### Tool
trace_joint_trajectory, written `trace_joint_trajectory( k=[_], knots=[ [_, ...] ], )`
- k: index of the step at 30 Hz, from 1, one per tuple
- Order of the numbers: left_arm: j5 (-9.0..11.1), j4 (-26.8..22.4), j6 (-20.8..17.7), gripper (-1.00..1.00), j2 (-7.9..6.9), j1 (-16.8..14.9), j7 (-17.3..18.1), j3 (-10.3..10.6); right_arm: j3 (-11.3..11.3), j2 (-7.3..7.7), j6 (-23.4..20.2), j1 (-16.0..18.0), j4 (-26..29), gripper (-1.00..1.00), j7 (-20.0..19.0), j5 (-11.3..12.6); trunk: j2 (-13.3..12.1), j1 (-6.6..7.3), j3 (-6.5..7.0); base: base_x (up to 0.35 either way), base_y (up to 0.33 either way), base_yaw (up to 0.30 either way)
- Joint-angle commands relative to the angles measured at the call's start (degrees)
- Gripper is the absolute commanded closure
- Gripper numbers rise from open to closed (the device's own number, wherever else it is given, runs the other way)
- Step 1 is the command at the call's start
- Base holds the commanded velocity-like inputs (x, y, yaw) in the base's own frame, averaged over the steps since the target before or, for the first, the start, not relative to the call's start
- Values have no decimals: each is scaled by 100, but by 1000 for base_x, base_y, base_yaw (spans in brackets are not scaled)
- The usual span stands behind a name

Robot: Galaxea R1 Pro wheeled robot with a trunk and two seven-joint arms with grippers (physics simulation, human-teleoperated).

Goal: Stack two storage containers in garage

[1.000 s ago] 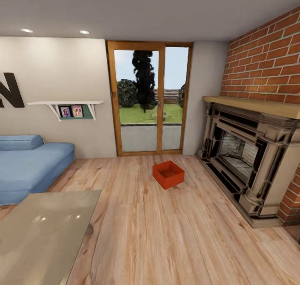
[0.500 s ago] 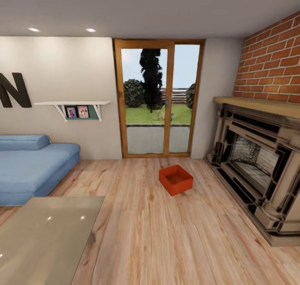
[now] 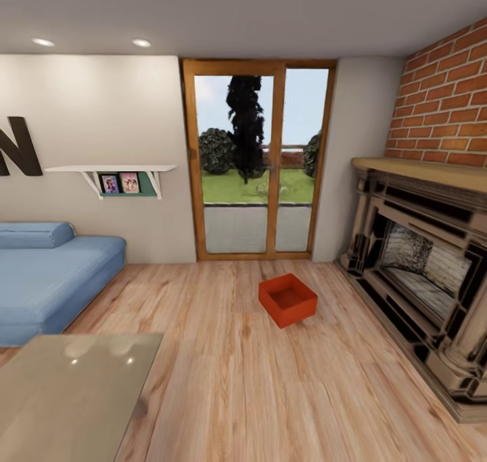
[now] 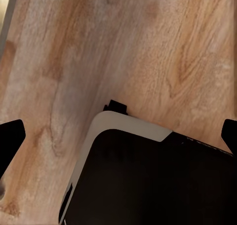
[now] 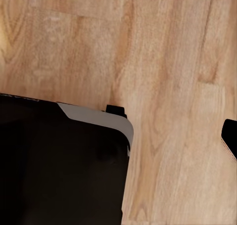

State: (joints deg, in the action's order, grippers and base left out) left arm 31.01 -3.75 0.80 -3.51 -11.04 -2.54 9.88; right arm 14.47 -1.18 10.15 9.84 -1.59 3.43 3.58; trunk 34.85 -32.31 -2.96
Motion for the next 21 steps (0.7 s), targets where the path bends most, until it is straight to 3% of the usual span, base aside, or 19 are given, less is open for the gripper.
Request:
trace_joint_trajectory(
  k=[1, 21],
  knots=[
    [47, -3, 8, -100, -1, -3, -22, 49, 47, -4, 31, 9, -17, -100, 17, 37, 8, -5, -10, 324, 0, 0],
    [56, 5, -1, -100, -8, -3, -18, 48, 47, -6, 31, 6, -17, -100, 17, 46, 8, -5, -10, 324, 0, 0]
  ],
)
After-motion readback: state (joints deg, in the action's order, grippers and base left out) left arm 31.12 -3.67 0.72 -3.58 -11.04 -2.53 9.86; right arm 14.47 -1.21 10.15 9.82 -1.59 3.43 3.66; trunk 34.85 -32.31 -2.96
